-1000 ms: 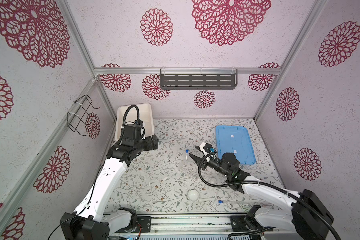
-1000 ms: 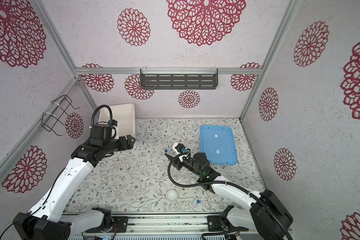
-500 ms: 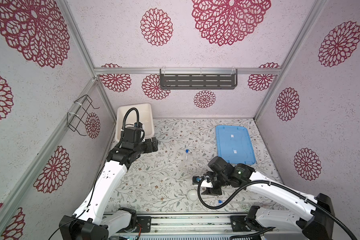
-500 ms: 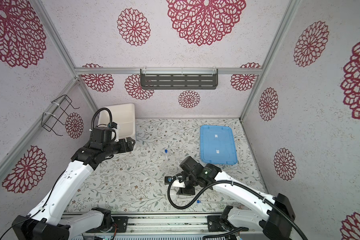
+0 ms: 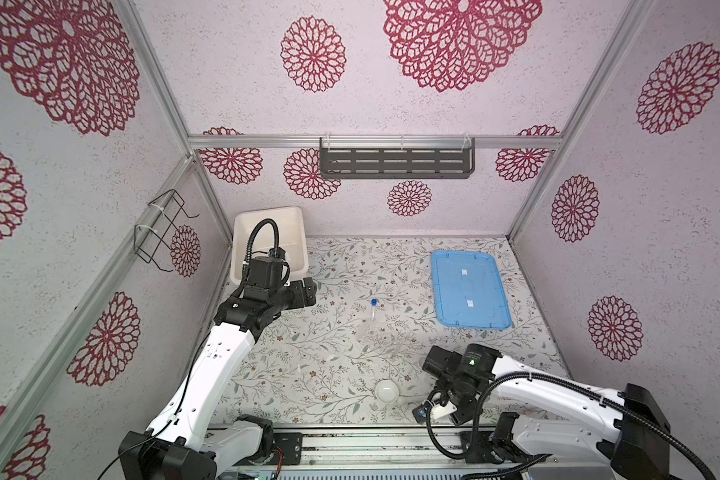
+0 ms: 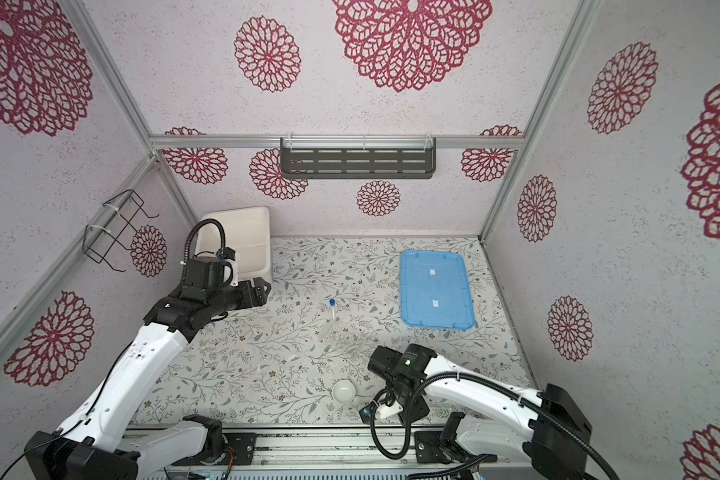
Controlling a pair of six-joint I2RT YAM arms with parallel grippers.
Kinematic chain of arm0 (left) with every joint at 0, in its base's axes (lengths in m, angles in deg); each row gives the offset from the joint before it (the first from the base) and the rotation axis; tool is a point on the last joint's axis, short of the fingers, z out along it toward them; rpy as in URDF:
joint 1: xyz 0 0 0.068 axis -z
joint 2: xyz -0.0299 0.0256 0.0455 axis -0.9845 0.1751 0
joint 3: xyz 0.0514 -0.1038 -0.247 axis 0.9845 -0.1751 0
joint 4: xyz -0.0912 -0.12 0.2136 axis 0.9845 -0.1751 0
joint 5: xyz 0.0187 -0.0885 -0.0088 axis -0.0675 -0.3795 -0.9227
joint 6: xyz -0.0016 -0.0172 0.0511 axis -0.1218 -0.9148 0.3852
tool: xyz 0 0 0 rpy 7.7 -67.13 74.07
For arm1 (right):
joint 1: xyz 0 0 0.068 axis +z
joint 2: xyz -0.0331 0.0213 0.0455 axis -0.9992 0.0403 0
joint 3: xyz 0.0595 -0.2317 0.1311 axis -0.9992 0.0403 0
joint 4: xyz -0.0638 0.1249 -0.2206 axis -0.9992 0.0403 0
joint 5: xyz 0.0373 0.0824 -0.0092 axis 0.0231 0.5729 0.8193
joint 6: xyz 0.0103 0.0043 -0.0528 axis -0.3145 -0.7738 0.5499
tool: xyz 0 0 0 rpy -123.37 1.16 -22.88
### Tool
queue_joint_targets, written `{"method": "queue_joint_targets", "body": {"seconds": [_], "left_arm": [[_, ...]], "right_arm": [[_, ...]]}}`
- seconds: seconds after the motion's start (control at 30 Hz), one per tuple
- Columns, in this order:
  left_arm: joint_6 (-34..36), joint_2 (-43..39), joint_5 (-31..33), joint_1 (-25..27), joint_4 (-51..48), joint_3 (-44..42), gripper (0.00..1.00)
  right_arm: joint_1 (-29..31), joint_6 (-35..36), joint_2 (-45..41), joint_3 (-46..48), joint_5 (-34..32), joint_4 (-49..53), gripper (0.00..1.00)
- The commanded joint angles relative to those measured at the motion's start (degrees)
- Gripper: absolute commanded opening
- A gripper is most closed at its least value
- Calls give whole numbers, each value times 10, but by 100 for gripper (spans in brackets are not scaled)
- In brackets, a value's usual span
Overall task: Organize the chemistry lab equipment
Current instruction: 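Release the tube and move the right gripper back to the second test tube, then grasp the second blue-capped test tube's cap with the right gripper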
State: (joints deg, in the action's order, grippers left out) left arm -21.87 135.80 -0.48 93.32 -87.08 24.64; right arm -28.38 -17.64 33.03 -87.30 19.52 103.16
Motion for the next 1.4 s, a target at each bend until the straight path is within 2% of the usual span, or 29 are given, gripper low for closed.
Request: {"method": "queue_joint_targets", "body": {"seconds": [0.0, 0.1, 0.17, 0.27, 0.47, 0.63, 1.07, 1.37], "left_arm": [[-5, -10, -10, -5, 26, -11, 92], [-10, -14, -15, -5, 31, -20, 92], [-11, -17, -18, -5, 35, -27, 92], [-10, -20, -16, -6, 37, -35, 91], [-6, -13, -21, -6, 28, -30, 92], [-5, -16, -23, -7, 24, -31, 92], [-6, -27, -19, -7, 20, -34, 92], [-12, -22, -31, -7, 26, -37, 91]], "right_arm": [[4, 92, -21, 3, -25, -39, 56], [3, 24, 5, -8, -5, -60, 54], [-1, -48, 29, -14, 11, -70, 49], [-2, -94, 52, -2, 22, -67, 47], [-25, -173, 97, 20, 35, -79, 49], [-40, -177, 82, 51, 6, -94, 50], [-94, -185, 37, 68, 25, -130, 51], [-107, -190, 34, 88, 34, -156, 51]]}}
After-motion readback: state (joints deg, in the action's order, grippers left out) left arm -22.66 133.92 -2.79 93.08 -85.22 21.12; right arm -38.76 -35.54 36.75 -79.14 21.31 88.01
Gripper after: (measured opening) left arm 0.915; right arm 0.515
